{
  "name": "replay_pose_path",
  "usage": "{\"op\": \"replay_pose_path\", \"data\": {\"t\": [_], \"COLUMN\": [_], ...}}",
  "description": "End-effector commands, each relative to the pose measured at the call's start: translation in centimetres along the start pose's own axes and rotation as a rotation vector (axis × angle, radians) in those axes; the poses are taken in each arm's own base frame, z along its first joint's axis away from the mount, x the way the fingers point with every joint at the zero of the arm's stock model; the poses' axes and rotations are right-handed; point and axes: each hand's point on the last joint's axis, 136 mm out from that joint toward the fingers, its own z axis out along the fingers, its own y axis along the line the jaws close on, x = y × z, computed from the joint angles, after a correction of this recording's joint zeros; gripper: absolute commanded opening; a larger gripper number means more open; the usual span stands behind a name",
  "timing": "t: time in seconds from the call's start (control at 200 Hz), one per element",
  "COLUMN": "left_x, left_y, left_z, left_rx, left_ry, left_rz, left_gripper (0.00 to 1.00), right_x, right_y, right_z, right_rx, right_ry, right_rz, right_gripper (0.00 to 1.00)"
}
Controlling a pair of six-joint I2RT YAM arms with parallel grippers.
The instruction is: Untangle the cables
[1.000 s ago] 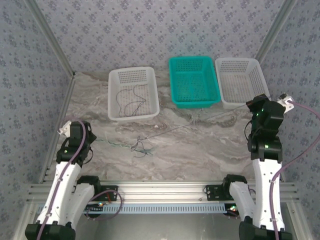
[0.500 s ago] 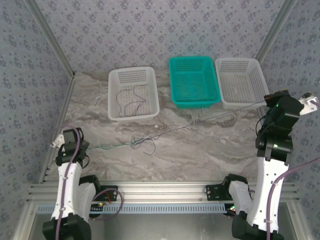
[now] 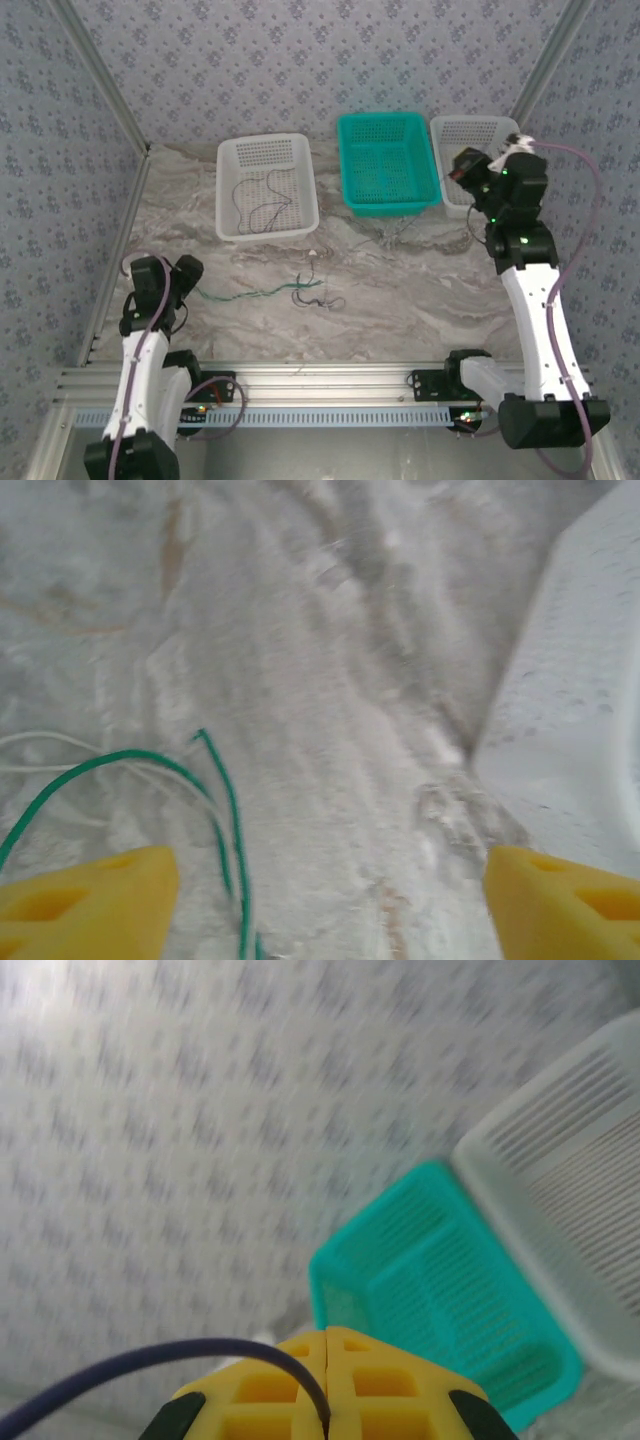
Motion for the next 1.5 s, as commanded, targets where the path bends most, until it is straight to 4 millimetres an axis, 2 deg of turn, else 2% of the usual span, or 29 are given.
{"op": "replay_pose_path", "data": {"t": [0.0,0.055,0.1,0.23,0.405,0.46,0.555,0.64,0.745,0.884,0.999,1.159,1.279,1.369,1.494], "left_x": [-2.3,-1.8,-0.7,4.6,13.2,15.5,18.5,20.4,21.5,22.1,23.0,25.4,25.6,25.1,24.7], "left_y": [-4.1,-6.1,-7.8,-11.8,-13.9,-14.0,-14.0,-14.8,-14.9,-13.1,-11.5,-10.6,-9.4,-7.9,-6.0], "left_z": [-3.6,-4.8,-5.5,-5.9,-4.9,-4.0,-2.2,-1.0,0.3,2.0,3.0,4.2,4.9,5.2,5.8], "left_rx": [0.137,0.222,0.303,0.448,0.398,0.338,0.221,0.177,0.079,-0.056,-0.164,-0.205,-0.252,-0.322,-0.392], "left_ry": [-0.081,-0.061,-0.007,0.173,0.391,0.458,0.546,0.575,0.552,0.521,0.529,0.602,0.597,0.581,0.557], "left_rz": [0.090,0.115,0.130,0.204,0.276,0.301,0.345,0.384,0.453,0.444,0.492,0.536,0.589,0.658,0.713], "left_gripper": [0.84,0.84,0.83,0.80,0.80,0.80,0.77,0.74,0.74,0.73,0.63,0.62,0.61,0.54,0.37], "right_x": [-0.4,0.2,0.6,1.4,2.3,2.3,2.5,2.6,2.7,3.0,3.2,3.4,3.6,3.6,3.8], "right_y": [3.9,4.5,5.0,5.4,5.3,5.3,5.2,5.1,5.1,4.8,4.5,4.3,4.0,3.9,3.6], "right_z": [-0.8,-0.6,-0.5,-0.3,0.1,0.1,0.0,-0.1,-0.2,-0.3,-0.1,0.1,0.1,0.1,0.2], "right_rx": [-0.116,-0.131,-0.140,-0.135,-0.124,-0.124,-0.120,-0.117,-0.111,-0.104,-0.095,-0.090,-0.080,-0.075,-0.064], "right_ry": [-0.008,0.010,0.018,0.027,0.048,0.051,0.052,0.056,0.066,0.071,0.076,0.081,0.083,0.084,0.086], "right_rz": [-0.090,-0.122,-0.133,-0.145,-0.146,-0.146,-0.148,-0.152,-0.163,-0.170,-0.171,-0.172,-0.173,-0.172,-0.171], "right_gripper": [0.00,0.00,0.00,0.00,0.00,0.00,0.00,0.00,0.00,0.00,0.00,0.00,0.00,0.00,0.00]}}
